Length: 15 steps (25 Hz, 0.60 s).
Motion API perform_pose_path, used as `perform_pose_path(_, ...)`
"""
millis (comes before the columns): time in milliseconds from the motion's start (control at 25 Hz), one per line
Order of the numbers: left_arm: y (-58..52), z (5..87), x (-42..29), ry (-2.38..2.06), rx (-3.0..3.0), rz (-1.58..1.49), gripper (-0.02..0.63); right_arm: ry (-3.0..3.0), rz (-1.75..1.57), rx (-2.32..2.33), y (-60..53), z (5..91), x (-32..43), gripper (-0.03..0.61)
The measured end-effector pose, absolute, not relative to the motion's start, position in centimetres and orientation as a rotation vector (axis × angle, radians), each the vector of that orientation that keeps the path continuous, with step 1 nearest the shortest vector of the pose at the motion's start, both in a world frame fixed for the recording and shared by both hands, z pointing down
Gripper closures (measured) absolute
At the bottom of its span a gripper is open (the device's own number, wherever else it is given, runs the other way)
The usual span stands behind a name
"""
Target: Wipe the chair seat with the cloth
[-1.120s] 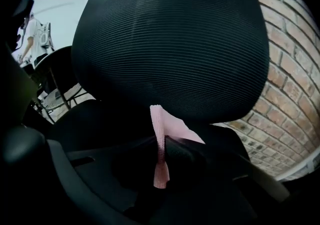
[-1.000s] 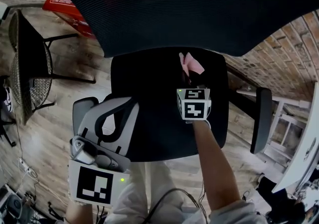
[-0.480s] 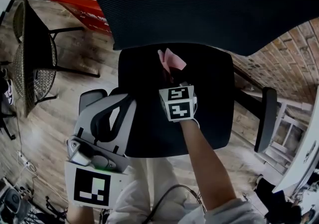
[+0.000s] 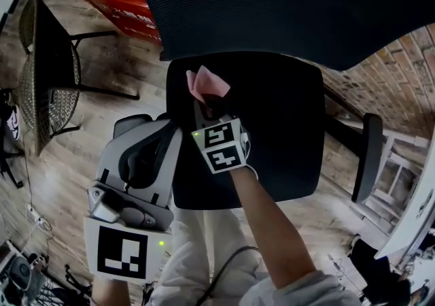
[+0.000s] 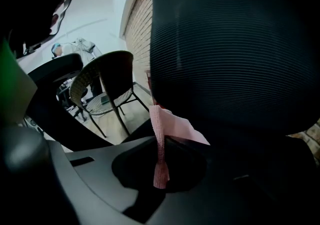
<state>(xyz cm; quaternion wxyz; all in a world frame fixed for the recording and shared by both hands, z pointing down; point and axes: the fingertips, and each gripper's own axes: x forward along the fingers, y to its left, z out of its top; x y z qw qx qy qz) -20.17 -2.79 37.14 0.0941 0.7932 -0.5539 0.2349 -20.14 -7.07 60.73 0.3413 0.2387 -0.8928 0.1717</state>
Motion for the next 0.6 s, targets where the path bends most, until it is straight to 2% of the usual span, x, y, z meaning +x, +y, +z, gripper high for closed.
perform_pose_path(280,-2.8,37.3,-19.9,-1.628,2.357,0.701,0.595,-2.330,0.375,0.516,-4.3,60.8,-21.3,0.523)
perform_pose_path(600,-3.2,37.9,-18.5,-1.596,2.370,0.703,0.595,-2.282,0.334,0.585,-5.9,61.7,-18.2,0.523)
